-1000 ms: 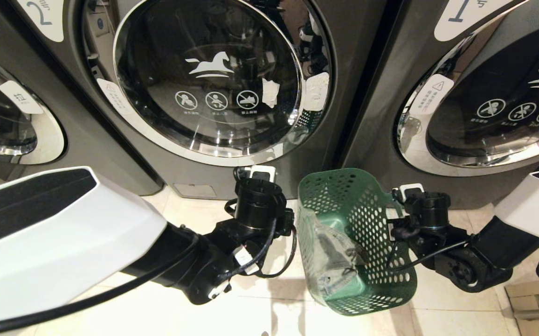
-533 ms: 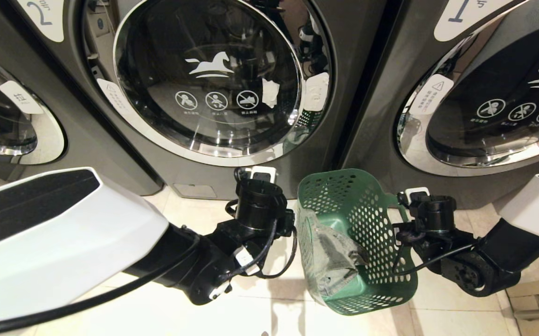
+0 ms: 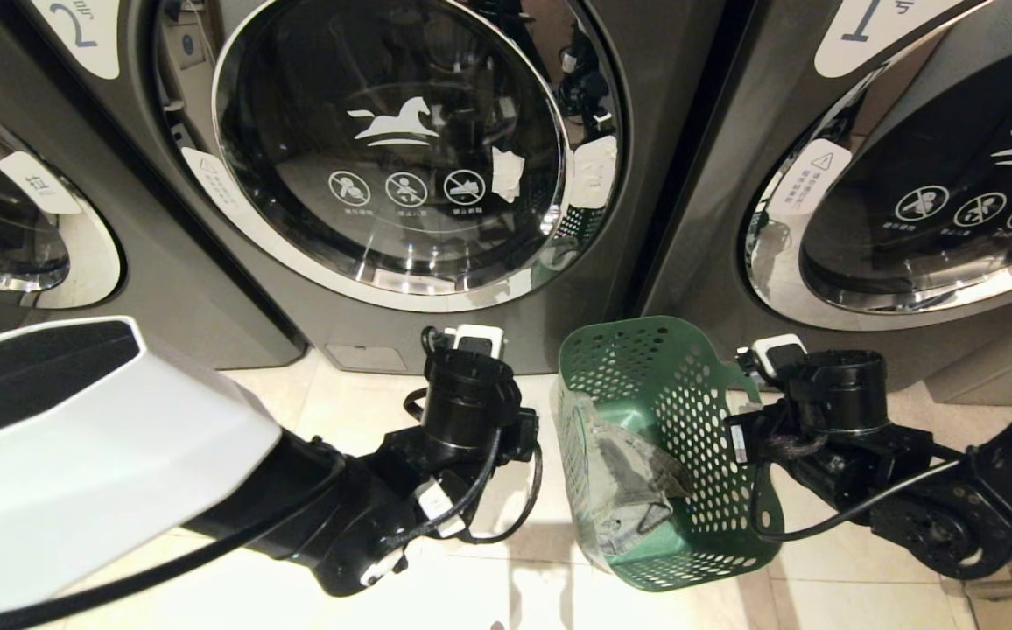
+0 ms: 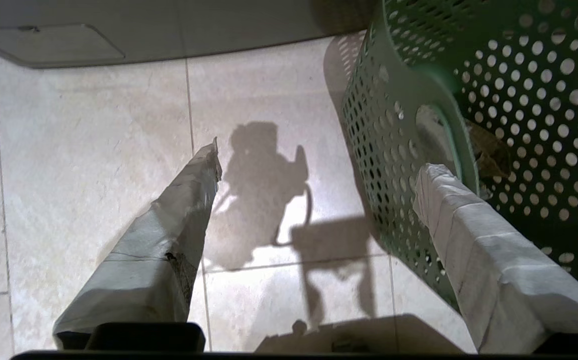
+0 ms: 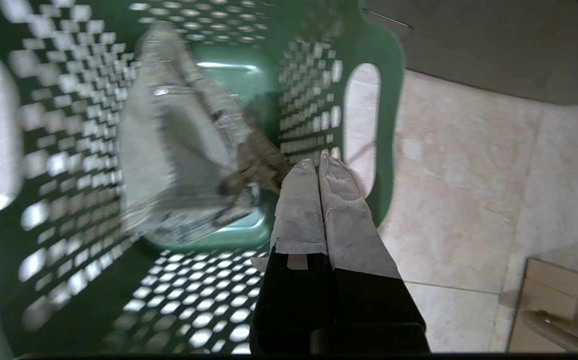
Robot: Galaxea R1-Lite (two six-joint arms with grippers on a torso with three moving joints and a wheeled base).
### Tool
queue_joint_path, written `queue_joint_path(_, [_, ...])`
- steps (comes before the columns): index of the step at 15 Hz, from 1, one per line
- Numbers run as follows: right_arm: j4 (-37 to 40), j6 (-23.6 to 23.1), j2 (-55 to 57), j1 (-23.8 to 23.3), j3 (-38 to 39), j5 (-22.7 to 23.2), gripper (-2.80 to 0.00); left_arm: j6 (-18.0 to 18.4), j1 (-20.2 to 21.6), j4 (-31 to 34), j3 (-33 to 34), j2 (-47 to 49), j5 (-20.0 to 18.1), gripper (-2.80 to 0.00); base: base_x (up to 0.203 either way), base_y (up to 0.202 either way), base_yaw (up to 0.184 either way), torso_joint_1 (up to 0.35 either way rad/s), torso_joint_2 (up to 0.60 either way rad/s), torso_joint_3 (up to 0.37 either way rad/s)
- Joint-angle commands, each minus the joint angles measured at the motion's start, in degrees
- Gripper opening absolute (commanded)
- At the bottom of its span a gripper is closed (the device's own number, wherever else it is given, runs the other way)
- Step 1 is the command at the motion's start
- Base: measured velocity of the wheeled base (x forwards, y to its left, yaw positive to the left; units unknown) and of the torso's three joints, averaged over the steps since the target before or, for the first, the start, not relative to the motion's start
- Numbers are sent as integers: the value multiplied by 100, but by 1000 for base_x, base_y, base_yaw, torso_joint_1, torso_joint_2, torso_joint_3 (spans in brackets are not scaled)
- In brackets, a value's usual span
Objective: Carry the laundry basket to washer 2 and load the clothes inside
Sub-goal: Open the lid of the washing machine
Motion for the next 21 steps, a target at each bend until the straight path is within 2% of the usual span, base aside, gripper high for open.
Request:
queue_joint_path(1, [252,14,-845,177,156,80,-280,-106,66,-34,588,-460,19,0,0,0,0,0,0,0])
queue_joint_path(4, [1360,399,-1833,288,438,394,-280,-293,548,-34,1419,-1201,18,0,0,0,0,0,0,0])
queue_joint_path(7, [2470,798,-2752,298,773,512,-280,-288,1401,9,2252,-2009,26,0,0,0,0,0,0,0])
queue_joint_path(9, [2777,890,-3130,164,1215,522,-280,-280,1976,27,2818,-2628,21,0,0,0,0,0,0,0])
queue_joint_path(10, [2817,914,-3259,-57,1305,519,-280,-278,2234,64,3067,-2949,21,0,0,0,0,0,0,0])
queue_joint_path(12, [2867,1058,-3448,-373,1339,473,-280,-279,2621,523,3332,-3690,10,0,0,0,0,0,0,0])
queue_joint_path(15, [3250,1116,-3919,-502,1520,451,-280,-397,3082,1783,3630,-4804,-21,0,0,0,0,0,0,0])
queue_joint_path(17, [3291,1104,-4227,-532,1891,447,-280,-469,3326,2038,4272,-5293,-31,0,0,0,0,0,0,0])
queue_joint_path(18, [3292,1078,-4349,-534,2061,436,-280,-481,3364,2082,4549,-5492,-37,-280,0,0,0,0,0,0])
queue_joint_path(21, [3282,1094,-4825,-535,2668,434,-280,-635,3442,2152,5213,-6167,-253,-280,0,0,0,0,0,0])
